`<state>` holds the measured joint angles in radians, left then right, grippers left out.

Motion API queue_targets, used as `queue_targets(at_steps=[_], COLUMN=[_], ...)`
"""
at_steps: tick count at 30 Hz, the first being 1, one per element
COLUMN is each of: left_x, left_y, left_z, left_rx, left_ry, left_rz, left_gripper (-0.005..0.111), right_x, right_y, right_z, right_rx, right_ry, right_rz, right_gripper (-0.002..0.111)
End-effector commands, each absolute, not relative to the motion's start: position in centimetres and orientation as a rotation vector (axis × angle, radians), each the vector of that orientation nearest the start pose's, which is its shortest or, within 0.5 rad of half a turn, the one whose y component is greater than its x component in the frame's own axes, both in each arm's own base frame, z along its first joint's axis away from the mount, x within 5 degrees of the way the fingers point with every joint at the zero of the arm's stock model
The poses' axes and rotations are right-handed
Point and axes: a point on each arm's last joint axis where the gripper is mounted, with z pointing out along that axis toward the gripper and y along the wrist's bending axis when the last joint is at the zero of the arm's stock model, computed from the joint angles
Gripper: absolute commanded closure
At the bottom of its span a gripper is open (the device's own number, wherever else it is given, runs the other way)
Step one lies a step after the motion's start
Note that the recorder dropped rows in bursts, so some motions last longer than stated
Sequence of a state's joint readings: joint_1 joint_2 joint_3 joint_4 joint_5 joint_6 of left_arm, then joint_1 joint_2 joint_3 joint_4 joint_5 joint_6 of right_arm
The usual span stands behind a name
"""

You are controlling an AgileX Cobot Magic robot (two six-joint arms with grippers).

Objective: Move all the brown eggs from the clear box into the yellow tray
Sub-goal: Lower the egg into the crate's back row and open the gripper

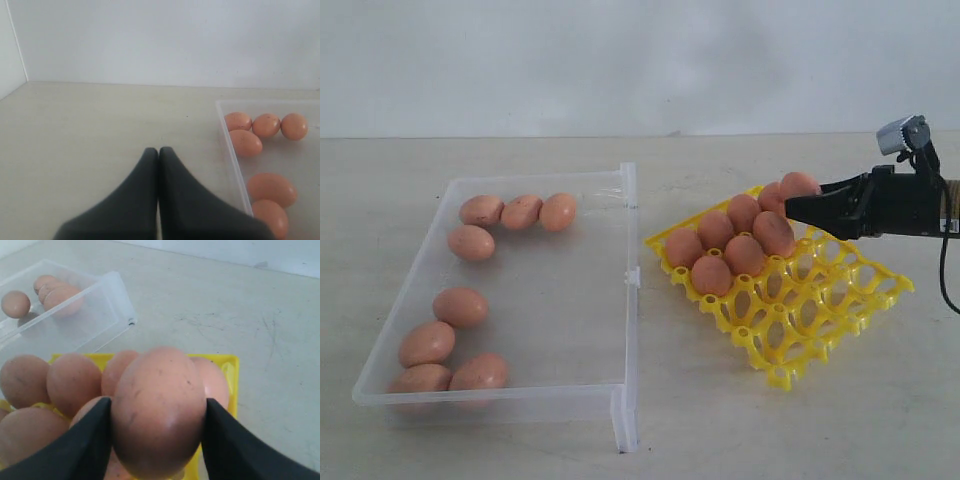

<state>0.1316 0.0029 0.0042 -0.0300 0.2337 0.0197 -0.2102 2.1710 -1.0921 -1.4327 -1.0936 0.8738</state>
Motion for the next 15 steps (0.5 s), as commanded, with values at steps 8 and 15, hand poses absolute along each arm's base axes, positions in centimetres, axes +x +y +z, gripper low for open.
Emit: queue_targets(at_steps=[8,15], left_x=[5.51,5.51], left_y=[0.64,0.64], left_z=[19.21,19.21], left_rx=[-0.116,-0.116], left_ry=[1.713,1.713], left_rz=[0.078,0.078], left_gripper=[0.111,0.111], right_x=[38.79,38.71], right_y=[-0.18,-0.15], right_z=[10.67,10.69], right_rx=[-0.738,-0.691], right_ry=[1.876,1.911], right_rz=[0.798,0.841], right_gripper=[0.109,0.085])
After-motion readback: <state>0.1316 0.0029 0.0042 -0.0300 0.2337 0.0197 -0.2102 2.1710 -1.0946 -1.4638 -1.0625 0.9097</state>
